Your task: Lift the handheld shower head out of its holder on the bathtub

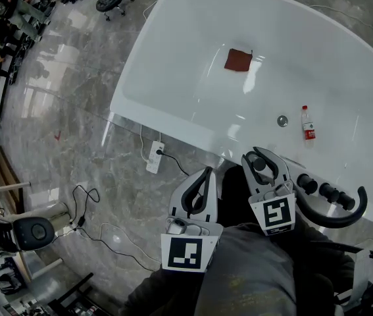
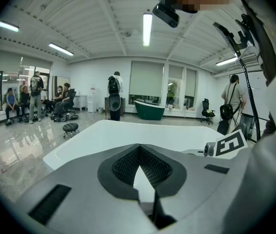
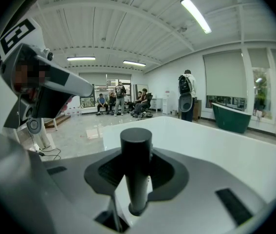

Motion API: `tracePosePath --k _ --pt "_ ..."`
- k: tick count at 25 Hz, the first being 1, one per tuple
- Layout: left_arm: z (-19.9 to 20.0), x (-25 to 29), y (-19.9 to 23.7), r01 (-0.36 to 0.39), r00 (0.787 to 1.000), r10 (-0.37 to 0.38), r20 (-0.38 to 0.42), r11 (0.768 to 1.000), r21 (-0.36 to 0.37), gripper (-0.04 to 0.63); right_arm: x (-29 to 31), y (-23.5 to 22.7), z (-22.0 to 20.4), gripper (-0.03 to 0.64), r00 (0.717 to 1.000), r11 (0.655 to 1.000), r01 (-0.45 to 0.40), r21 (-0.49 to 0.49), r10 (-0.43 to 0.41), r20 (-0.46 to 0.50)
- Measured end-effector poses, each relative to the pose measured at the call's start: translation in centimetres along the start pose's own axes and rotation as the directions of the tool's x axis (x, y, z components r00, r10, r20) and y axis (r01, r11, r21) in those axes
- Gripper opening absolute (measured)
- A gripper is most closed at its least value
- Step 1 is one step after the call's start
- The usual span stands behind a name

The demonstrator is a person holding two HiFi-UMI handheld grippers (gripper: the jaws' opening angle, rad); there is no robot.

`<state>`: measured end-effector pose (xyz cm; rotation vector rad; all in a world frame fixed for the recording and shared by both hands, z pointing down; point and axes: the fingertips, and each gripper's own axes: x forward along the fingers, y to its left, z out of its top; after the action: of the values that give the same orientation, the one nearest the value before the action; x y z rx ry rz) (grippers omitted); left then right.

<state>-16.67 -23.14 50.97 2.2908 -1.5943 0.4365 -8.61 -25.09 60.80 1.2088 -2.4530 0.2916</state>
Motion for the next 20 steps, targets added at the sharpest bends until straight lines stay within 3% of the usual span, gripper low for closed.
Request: tracePosePath --k 8,12,20 --pt "1.6 -1.3 0.5 -0.034 0.999 0.034 0.015 0.999 0.004 0.002 0.2 0.1 0.0 0.12 1.0 1.0 -0.017 -0.014 0.017 -0.018" --pt "2.1 -1.8 0.5 -0.04 0.999 0.04 0.015 0.999 0.004 0.002 -0.1 0.5 1.8 0.12 0.999 0.999 -0.03 -0.026 0.031 0.029" --pt "3.4 -2.3 0.1 -0.042 0.999 0.042 0.007 0.999 -0.002 0.002 -0.7 0.2 4.1 0.12 0.999 0.999 -0.038 -0.006 0.038 0.034"
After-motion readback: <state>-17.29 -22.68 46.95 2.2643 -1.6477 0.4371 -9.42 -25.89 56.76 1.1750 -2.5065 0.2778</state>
